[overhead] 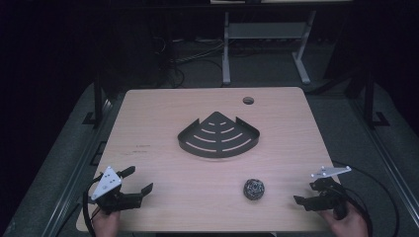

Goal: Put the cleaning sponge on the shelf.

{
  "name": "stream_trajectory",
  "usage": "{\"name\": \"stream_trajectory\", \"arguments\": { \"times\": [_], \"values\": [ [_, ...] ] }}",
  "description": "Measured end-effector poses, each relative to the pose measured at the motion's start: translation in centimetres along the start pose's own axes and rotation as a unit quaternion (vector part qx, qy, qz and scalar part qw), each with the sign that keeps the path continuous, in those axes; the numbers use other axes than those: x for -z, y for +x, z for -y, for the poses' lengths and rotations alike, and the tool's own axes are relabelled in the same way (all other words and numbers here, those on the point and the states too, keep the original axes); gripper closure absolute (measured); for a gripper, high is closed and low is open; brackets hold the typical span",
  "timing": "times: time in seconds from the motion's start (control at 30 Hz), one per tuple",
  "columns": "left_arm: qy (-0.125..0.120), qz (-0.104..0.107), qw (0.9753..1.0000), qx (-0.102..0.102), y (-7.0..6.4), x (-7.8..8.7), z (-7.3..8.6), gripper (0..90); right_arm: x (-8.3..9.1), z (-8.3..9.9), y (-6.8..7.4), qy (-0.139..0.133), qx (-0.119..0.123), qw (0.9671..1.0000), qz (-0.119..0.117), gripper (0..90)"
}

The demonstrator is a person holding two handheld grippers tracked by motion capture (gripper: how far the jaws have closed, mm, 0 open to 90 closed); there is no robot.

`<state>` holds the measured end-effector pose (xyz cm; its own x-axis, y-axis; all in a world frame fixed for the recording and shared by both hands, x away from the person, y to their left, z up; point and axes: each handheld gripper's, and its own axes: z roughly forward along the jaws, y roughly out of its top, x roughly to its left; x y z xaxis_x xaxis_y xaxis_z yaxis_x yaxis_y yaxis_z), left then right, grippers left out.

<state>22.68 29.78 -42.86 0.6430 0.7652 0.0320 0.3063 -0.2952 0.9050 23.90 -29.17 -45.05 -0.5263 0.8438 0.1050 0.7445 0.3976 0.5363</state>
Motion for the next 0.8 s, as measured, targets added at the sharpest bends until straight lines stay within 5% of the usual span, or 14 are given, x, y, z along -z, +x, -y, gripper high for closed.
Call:
{"name": "stream_trajectory", "arguments": {
  "times": [0.8],
  "values": [
    [-0.004, 0.003, 1.0000, 0.001, -0.1, 0.2, 0.0, 13.5, -0.6, -0.9, 1.9, 0.009, 0.033, 0.9993, -0.017, 18.6]
  ]
}}
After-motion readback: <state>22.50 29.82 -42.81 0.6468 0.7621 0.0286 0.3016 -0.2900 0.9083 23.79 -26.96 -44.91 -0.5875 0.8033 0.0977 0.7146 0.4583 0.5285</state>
